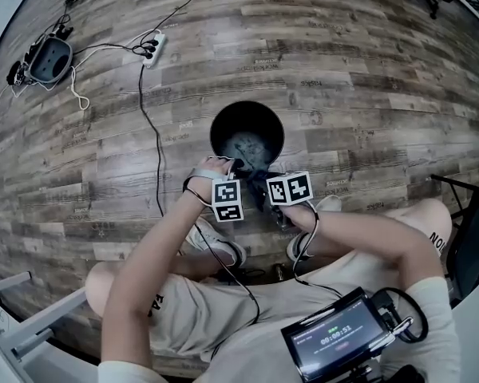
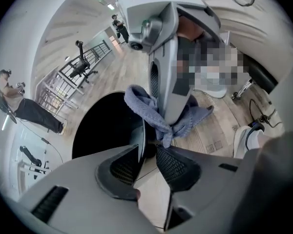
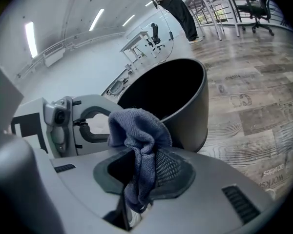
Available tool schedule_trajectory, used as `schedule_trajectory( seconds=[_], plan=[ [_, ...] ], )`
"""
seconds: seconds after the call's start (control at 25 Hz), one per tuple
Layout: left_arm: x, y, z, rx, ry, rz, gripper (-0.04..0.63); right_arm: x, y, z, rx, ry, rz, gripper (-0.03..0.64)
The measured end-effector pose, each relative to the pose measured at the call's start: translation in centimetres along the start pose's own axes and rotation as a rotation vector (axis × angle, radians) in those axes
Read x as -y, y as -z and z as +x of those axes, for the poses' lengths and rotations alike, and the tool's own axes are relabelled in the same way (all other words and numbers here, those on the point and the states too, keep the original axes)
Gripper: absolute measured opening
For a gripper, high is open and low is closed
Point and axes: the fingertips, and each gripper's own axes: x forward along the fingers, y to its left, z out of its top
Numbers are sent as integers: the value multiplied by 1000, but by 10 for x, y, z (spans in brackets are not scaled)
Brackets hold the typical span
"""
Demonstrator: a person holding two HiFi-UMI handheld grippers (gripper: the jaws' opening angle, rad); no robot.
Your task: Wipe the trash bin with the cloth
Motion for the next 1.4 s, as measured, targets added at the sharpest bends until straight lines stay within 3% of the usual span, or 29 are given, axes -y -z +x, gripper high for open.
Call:
schedule_trajectory(
  seconds=[0.52,1.0,1.4],
  plan=[
    [1,0,-1,18,-15,34,121,52,38,62,-62,97,-69,80],
    [-1,1,-3,4,-34,24,123,86,73,125,-83,164,-34,80],
    [-1,0,0,-5,-40,4,124,110,92,129,-190,224,-79,80]
  ],
)
